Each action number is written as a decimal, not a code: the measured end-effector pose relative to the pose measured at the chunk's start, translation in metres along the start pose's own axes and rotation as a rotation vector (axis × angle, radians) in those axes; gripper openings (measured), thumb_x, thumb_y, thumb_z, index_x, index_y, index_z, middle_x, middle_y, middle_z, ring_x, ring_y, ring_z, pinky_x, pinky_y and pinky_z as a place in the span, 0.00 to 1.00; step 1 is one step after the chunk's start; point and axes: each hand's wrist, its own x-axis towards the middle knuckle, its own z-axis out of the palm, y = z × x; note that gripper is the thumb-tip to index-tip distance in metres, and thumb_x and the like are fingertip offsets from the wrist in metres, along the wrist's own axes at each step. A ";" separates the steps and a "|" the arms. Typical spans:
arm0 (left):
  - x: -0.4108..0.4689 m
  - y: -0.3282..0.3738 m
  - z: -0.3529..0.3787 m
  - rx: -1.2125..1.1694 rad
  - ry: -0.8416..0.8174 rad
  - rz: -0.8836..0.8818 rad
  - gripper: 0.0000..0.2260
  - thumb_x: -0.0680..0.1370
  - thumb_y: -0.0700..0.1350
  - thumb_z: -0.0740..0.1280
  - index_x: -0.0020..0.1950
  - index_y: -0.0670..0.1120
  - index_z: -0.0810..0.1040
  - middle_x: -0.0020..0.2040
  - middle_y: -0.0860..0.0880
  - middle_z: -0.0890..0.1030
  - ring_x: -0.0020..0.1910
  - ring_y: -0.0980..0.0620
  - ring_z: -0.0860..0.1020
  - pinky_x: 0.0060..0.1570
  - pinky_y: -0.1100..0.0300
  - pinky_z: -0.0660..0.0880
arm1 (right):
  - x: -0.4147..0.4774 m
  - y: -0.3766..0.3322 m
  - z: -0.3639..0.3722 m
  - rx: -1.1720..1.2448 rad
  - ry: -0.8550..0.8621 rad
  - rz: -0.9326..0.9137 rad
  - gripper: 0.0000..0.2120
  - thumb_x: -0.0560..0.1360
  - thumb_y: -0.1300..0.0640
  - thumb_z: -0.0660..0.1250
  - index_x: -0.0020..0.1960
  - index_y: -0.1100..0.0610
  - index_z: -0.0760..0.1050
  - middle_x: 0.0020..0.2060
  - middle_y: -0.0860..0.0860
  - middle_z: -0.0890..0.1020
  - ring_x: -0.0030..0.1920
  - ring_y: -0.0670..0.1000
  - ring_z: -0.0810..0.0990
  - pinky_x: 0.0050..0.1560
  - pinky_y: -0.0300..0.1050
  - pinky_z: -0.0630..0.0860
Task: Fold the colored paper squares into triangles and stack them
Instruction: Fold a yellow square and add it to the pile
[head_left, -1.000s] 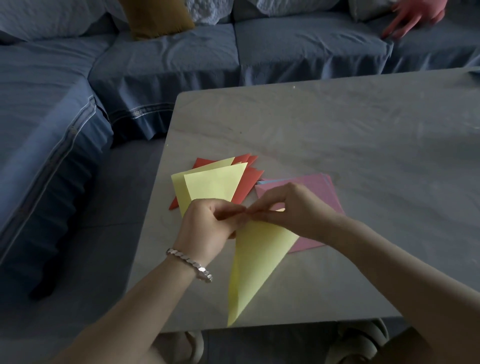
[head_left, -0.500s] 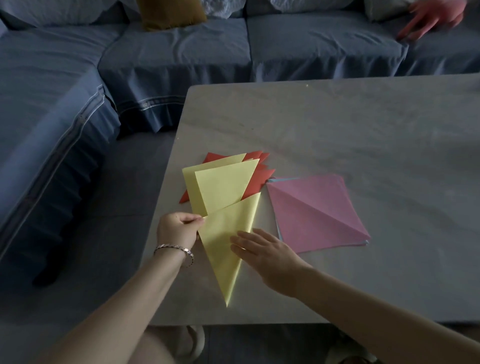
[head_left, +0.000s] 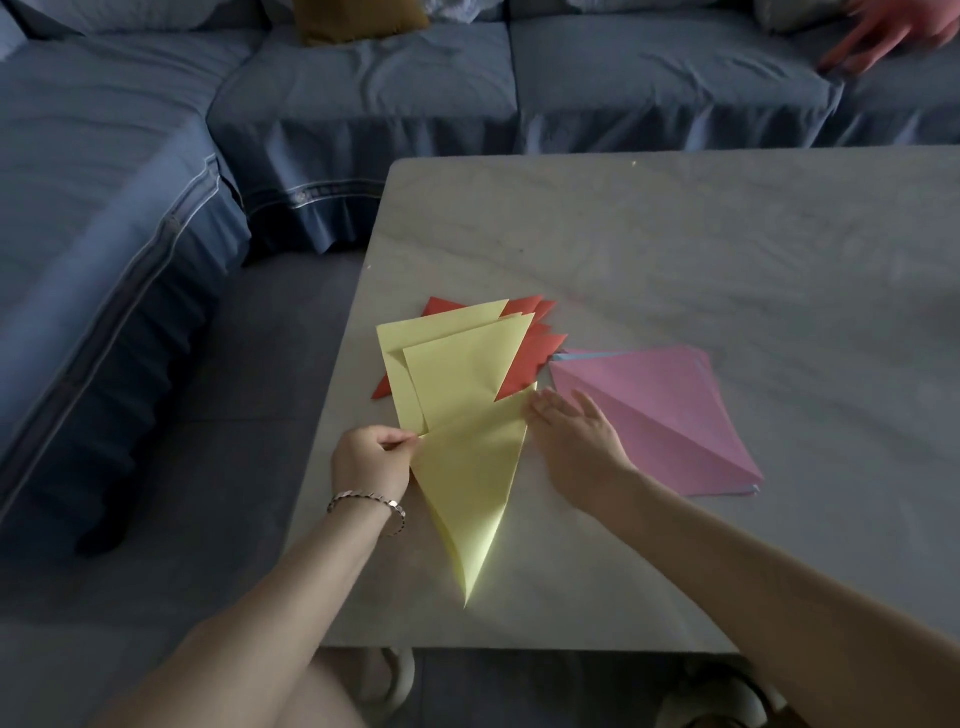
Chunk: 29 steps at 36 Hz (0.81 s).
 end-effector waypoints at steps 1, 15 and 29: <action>0.000 0.000 0.000 -0.001 -0.001 0.002 0.06 0.71 0.42 0.71 0.45 0.41 0.83 0.45 0.45 0.83 0.40 0.53 0.76 0.42 0.64 0.67 | 0.003 0.000 0.000 0.024 0.000 0.024 0.26 0.78 0.64 0.49 0.75 0.58 0.47 0.76 0.52 0.50 0.75 0.50 0.47 0.73 0.49 0.41; 0.000 0.000 0.001 0.019 0.021 0.011 0.05 0.71 0.41 0.71 0.45 0.41 0.83 0.44 0.44 0.83 0.39 0.51 0.76 0.42 0.64 0.68 | 0.009 -0.012 0.003 0.249 -0.012 0.175 0.41 0.74 0.35 0.56 0.75 0.59 0.49 0.76 0.51 0.50 0.75 0.50 0.43 0.74 0.51 0.44; -0.001 -0.002 0.001 0.013 0.020 0.013 0.04 0.72 0.40 0.70 0.45 0.41 0.83 0.44 0.44 0.83 0.40 0.50 0.78 0.43 0.62 0.70 | -0.045 -0.049 0.010 0.097 -0.174 -0.033 0.63 0.60 0.24 0.61 0.74 0.65 0.37 0.74 0.58 0.38 0.72 0.57 0.30 0.70 0.56 0.33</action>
